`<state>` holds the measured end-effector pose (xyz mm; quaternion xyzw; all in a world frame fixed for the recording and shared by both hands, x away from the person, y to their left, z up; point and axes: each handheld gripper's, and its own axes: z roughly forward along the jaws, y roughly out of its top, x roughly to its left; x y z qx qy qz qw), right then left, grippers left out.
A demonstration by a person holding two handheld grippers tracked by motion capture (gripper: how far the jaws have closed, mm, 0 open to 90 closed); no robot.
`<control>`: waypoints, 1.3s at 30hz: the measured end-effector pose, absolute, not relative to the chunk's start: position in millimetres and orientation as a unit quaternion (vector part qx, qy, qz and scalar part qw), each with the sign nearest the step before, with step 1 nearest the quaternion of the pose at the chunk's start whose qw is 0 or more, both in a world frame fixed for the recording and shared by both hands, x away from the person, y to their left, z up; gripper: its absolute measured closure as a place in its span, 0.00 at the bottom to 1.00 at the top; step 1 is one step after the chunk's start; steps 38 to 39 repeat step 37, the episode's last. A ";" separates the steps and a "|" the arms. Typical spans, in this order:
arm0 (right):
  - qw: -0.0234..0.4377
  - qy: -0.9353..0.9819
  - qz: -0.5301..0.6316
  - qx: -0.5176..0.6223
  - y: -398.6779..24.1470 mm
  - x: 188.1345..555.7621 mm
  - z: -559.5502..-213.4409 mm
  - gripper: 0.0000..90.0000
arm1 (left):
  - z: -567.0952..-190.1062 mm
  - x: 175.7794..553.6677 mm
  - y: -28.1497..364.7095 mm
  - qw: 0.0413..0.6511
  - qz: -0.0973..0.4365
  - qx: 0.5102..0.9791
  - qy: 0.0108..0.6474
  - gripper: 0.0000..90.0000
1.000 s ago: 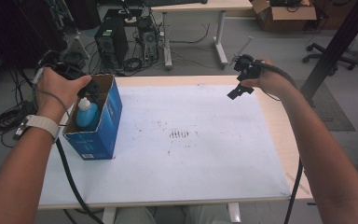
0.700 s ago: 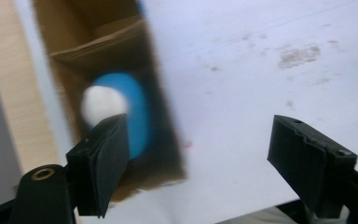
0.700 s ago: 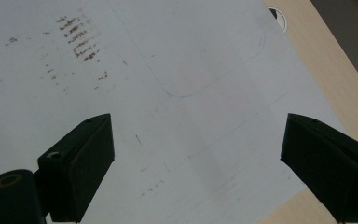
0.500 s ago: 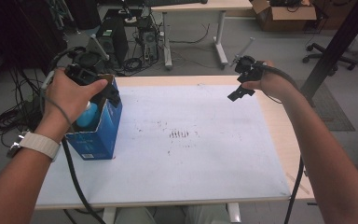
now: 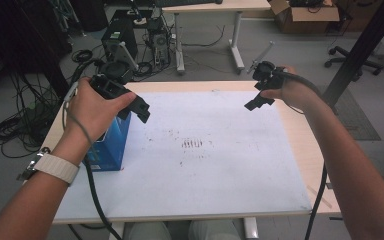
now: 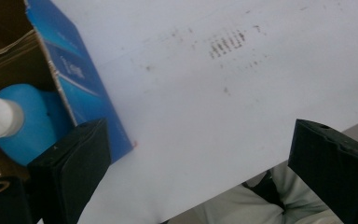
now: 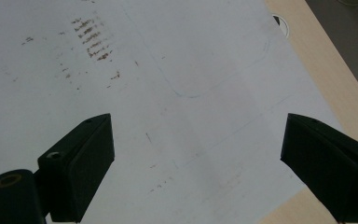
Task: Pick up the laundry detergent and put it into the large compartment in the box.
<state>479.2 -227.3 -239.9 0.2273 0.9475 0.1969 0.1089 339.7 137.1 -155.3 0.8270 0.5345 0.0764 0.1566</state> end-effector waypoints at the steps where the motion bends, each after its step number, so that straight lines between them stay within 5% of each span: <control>1: 0.110 0.947 0.198 0.228 -227.8 479.5 -239.5 0.11 | -154.6 338.9 133.4 0.157 0.075 0.830 0.530 0.05; 11: 0.109 0.946 0.197 0.232 -231.1 477.8 -241.7 0.11 | -162.4 334.7 104.1 0.158 0.065 0.851 0.497 0.05; 39: 0.108 0.947 0.198 0.229 -230.1 479.1 -243.5 0.11 | -163.6 336.1 98.6 0.157 0.075 0.852 0.493 0.06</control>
